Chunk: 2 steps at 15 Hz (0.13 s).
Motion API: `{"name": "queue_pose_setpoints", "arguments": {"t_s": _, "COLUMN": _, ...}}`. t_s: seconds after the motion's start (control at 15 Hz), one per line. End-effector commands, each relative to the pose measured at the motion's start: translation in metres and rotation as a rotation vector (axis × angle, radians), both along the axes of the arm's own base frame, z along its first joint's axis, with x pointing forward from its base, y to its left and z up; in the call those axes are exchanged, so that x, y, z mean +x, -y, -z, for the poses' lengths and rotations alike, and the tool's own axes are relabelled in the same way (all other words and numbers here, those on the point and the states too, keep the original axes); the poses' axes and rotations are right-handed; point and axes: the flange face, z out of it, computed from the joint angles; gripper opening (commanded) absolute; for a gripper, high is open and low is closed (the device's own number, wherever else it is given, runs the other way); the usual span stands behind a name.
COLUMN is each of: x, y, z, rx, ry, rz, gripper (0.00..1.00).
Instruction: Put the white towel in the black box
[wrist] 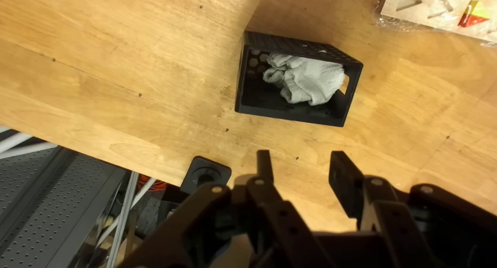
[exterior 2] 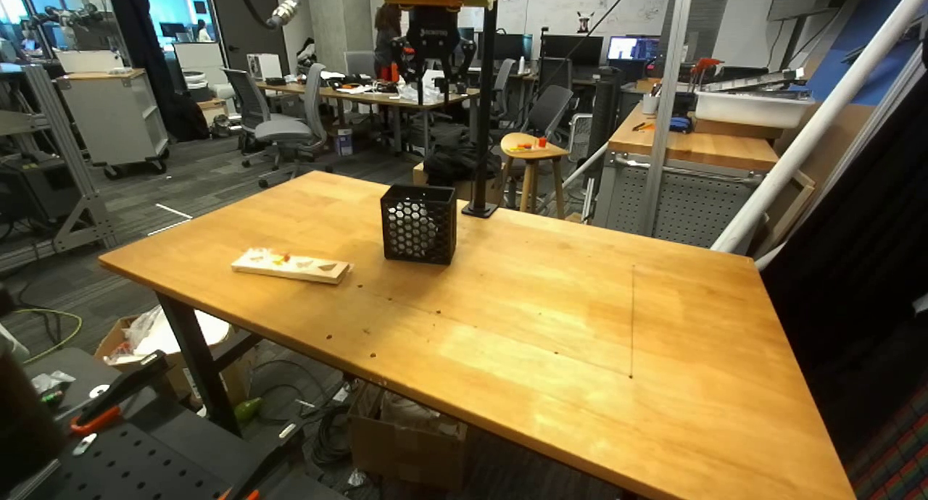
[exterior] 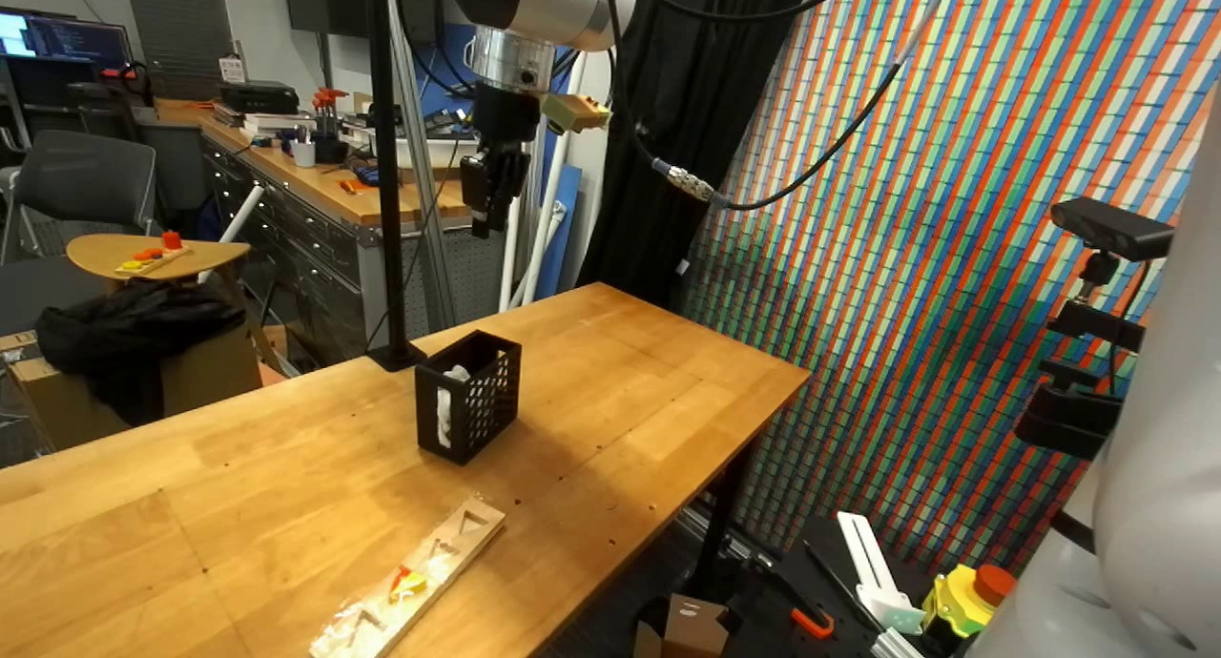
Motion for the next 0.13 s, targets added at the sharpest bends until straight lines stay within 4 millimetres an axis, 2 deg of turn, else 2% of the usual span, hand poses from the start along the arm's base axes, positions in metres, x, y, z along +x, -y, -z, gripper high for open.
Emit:
{"name": "queue_pose_setpoints", "arguments": {"t_s": 0.0, "x": 0.0002, "y": 0.0000, "z": -0.0006, "rx": 0.000, "ry": 0.000, "rz": 0.000, "gripper": 0.45}}
{"name": "queue_pose_setpoints", "arguments": {"t_s": 0.07, "x": 0.0002, "y": 0.0000, "z": -0.0006, "rx": 0.000, "ry": 0.000, "rz": 0.000, "gripper": 0.45}}
